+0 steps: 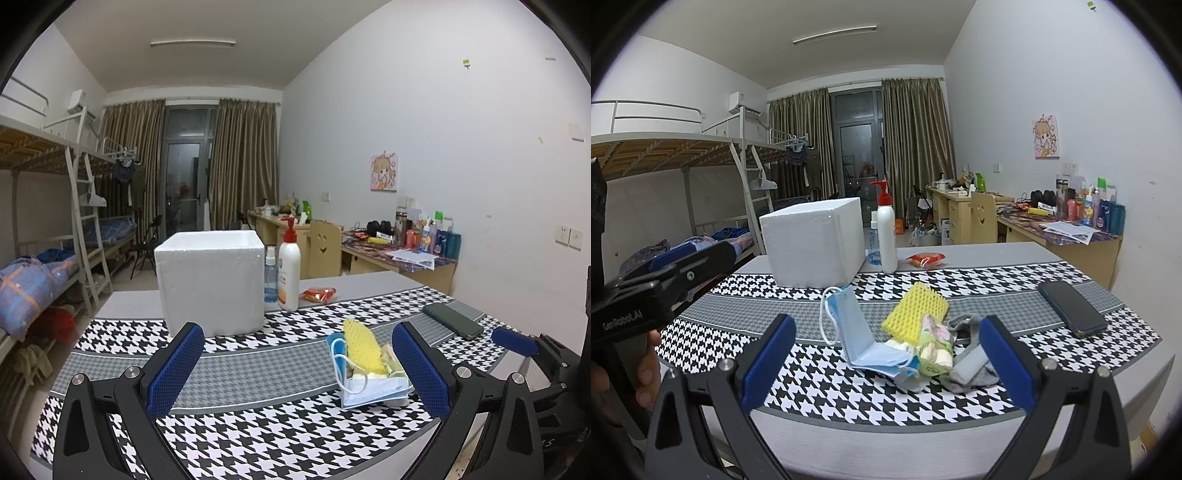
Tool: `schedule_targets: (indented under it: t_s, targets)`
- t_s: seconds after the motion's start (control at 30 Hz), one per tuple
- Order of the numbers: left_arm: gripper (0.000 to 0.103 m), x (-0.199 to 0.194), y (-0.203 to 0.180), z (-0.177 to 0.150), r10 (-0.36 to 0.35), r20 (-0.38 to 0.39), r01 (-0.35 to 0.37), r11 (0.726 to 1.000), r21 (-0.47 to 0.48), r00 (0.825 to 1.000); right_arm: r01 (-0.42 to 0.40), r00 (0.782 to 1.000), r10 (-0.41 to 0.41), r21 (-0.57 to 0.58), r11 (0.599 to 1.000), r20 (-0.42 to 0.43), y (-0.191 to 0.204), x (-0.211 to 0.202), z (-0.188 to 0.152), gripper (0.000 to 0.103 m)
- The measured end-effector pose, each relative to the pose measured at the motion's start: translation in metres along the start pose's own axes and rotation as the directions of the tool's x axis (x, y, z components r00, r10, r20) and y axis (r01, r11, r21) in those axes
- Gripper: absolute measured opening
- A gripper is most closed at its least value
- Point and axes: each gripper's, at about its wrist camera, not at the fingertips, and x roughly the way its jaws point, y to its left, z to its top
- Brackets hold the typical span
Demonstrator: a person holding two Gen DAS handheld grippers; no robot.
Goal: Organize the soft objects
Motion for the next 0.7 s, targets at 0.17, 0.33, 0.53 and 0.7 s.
schedule_targets:
  t_s: [0.17, 0.33, 0.53, 0.7]
  targets:
    - [0.102, 0.0010, 0.0007, 0.0008, 0.011, -0.001, -0.011, 1.000, 0.003, 1.000, 0.002, 1.000, -0.002, 0.001, 1.000, 0.001, -0.0009, -0.0015, 0.0002, 0.101]
    - [0.102, 0.0032, -0.0002, 0.0004, 0.014, -0.010, -0.013, 1.000, 0.006, 1.000, 0.004, 1.000, -0.004, 0.003, 1.000, 0.000, -0.0020, -0.0026, 0.0001, 0.101]
    - [0.102, 0.0066, -0.0024, 0.0008, 0.017, -0.020, -0.017, 1.000, 0.009, 1.000, 0.005, 1.000, -0.005, 0.003, 1.000, 0.002, -0.0032, -0.0036, 0.0004, 0.101]
    - [0.102, 0.0070, -0.0036, 0.0010, 0.020, -0.025, -0.019, 1.000, 0.012, 1.000, 0.007, 1.000, -0.007, 0.006, 1.000, 0.003, -0.0050, -0.0043, 0.0018, 0.101]
